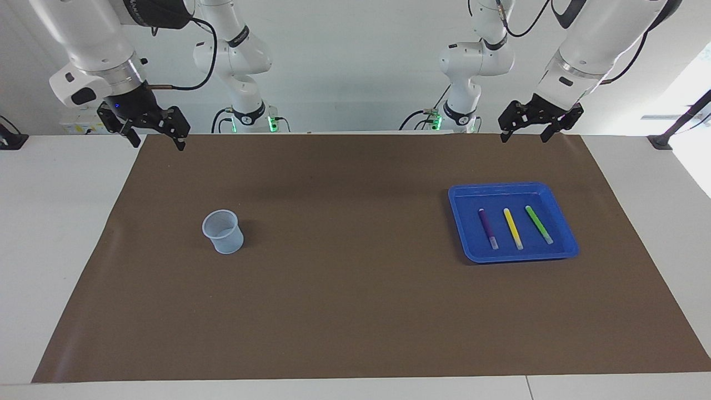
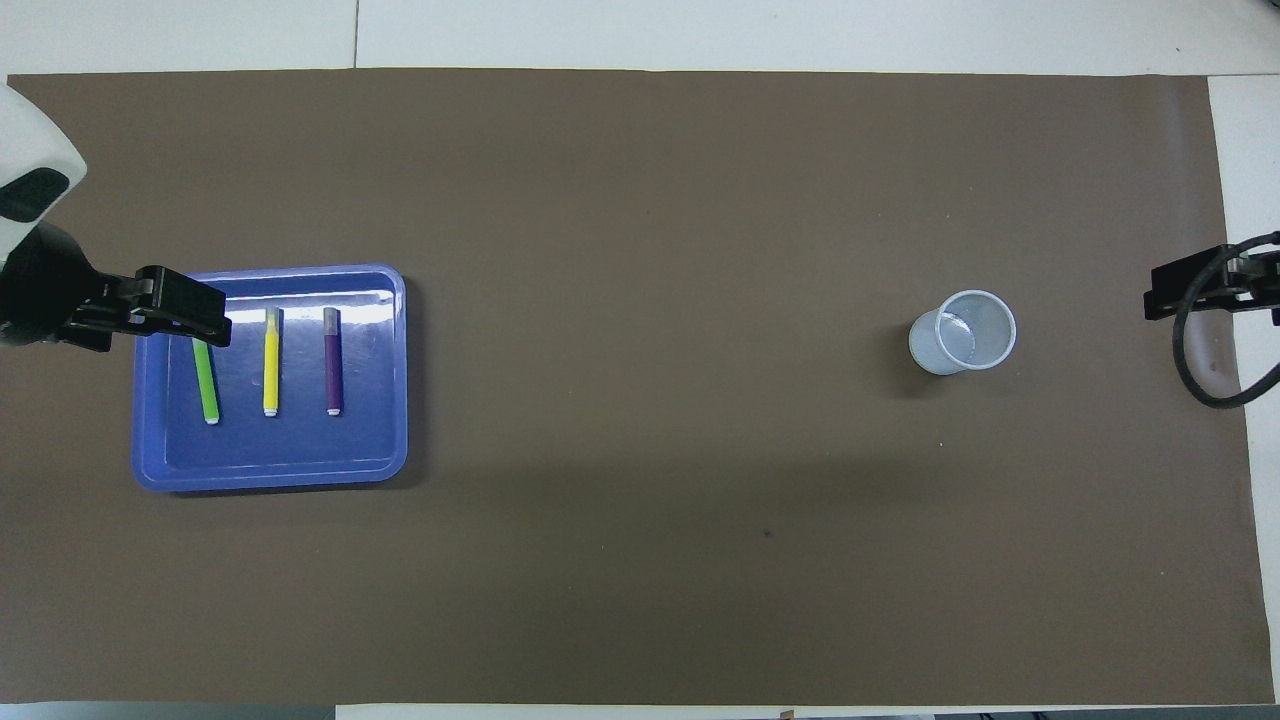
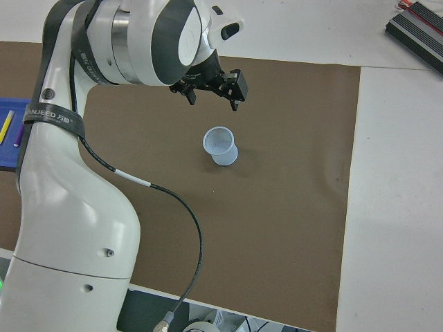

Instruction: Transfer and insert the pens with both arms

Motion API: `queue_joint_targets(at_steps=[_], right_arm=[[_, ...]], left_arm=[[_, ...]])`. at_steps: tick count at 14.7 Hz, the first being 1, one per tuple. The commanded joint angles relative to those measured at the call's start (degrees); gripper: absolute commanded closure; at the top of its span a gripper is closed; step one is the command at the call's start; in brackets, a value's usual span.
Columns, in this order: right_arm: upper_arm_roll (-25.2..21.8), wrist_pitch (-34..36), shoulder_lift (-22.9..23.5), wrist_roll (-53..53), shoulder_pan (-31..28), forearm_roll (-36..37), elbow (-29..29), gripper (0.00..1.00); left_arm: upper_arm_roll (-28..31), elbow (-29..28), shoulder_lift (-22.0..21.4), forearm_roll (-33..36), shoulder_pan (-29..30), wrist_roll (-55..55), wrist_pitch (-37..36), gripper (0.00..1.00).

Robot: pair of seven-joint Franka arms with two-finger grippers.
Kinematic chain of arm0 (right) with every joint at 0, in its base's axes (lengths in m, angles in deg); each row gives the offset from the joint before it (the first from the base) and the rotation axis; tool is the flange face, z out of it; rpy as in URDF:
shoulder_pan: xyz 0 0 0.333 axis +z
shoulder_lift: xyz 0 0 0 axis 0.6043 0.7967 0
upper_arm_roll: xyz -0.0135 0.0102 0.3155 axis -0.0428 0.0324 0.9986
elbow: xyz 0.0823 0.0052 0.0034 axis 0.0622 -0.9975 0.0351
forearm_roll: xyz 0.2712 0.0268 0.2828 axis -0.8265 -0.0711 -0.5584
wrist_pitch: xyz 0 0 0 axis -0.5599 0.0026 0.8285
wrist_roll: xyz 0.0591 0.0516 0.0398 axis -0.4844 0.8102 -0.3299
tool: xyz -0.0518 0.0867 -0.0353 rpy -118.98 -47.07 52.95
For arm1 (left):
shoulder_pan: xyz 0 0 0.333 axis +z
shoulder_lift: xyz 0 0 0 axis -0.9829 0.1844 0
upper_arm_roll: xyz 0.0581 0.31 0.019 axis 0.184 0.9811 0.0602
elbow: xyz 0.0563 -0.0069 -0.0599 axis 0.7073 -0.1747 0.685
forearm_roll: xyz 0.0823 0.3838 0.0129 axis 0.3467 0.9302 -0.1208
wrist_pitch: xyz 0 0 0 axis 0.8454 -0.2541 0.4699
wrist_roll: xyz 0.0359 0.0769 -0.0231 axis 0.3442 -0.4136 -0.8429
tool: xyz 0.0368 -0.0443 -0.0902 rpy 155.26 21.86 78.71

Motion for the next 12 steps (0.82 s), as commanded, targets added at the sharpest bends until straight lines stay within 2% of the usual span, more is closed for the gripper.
queue_joint_targets(at_steps=[1,12], right_arm=[[0.4,-0.3,-1.0,0.7,-0.7,-0.1,-1.0,0.00],[0.4,-0.3,-1.0,0.8,-0.7,0.0,-1.1,0.00]], left_arm=[[0.1,-0.6,-0.9,-0.1,-0.3,0.7,0.0,0.00],[0.2,-1.1,-1.0,-0.2,0.1,-0.2,1.0,0.00]])
